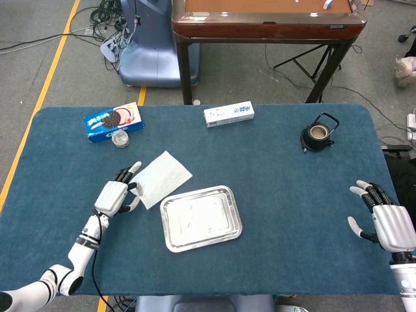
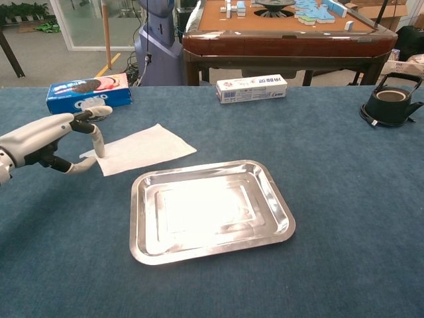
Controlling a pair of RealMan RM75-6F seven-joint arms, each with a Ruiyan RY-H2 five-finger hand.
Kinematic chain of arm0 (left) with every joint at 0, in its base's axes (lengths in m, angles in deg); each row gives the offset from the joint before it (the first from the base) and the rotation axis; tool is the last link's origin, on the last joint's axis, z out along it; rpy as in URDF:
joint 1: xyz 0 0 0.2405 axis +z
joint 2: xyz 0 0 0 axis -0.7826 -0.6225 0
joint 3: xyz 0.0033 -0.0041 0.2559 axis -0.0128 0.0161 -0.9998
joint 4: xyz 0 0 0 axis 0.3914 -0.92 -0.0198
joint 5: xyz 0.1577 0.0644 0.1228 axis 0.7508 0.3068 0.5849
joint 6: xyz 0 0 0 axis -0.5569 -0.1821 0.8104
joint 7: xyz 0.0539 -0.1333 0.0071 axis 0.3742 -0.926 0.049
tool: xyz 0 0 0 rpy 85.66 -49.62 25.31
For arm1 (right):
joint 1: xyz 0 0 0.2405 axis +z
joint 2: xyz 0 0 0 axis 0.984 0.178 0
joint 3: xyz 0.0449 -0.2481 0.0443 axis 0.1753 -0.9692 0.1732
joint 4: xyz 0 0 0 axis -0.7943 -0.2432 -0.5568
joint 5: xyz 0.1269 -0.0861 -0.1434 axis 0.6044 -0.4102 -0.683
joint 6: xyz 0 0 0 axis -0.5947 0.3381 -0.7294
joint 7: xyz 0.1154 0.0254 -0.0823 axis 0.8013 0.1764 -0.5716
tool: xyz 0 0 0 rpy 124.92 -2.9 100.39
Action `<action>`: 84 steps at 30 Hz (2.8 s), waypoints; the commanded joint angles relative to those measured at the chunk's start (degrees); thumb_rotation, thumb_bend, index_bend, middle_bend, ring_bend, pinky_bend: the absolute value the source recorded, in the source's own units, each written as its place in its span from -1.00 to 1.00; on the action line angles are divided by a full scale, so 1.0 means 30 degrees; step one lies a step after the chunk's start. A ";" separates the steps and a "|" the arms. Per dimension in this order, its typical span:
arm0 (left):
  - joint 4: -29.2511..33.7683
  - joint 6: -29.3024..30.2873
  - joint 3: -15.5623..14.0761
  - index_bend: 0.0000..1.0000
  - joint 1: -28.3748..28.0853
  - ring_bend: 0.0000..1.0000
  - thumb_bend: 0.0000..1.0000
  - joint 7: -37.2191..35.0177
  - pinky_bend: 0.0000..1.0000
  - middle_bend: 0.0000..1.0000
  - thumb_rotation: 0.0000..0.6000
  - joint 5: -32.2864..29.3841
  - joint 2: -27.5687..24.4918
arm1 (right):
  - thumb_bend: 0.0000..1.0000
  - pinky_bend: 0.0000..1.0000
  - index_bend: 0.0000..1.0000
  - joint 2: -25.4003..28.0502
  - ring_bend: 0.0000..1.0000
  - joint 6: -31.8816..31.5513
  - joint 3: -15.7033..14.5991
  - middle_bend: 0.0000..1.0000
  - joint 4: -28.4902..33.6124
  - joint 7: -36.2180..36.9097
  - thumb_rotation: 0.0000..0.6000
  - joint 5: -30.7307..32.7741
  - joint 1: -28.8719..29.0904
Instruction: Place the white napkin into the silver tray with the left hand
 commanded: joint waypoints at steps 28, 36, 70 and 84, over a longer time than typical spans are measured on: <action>1.1534 0.1079 -0.0861 0.15 0.0659 -1.00 -0.06 0.0905 -0.87 -1.00 1.00 0.1539 -0.4397 | -0.32 -0.38 -0.55 0.0016 -0.78 -0.0143 -0.0061 -0.66 0.0147 -0.0095 1.00 -0.0212 -0.0036; 1.1195 0.1142 -0.1843 0.15 0.0892 -1.00 -0.06 0.2061 -0.87 -1.00 1.00 0.2637 -0.4074 | -0.32 -0.38 -0.55 0.0022 -0.78 -0.0179 -0.0095 -0.66 0.0206 -0.0139 1.00 -0.0281 -0.0054; 0.7801 -0.0226 -0.1968 0.15 0.0104 -1.00 -0.06 0.1488 -0.87 -1.00 1.00 0.2724 -0.2008 | -0.32 -0.38 -0.55 0.0137 -0.78 -0.0181 -0.0043 -0.66 0.0196 0.0042 1.00 -0.0196 -0.0071; 0.7170 -0.1532 -0.1408 0.02 -0.0336 -1.00 -0.07 0.1995 -0.87 -1.00 1.00 0.1421 -0.1438 | -0.32 -0.38 -0.55 0.0245 -0.78 -0.0287 0.0011 -0.66 0.0229 0.0203 1.00 -0.0172 -0.0116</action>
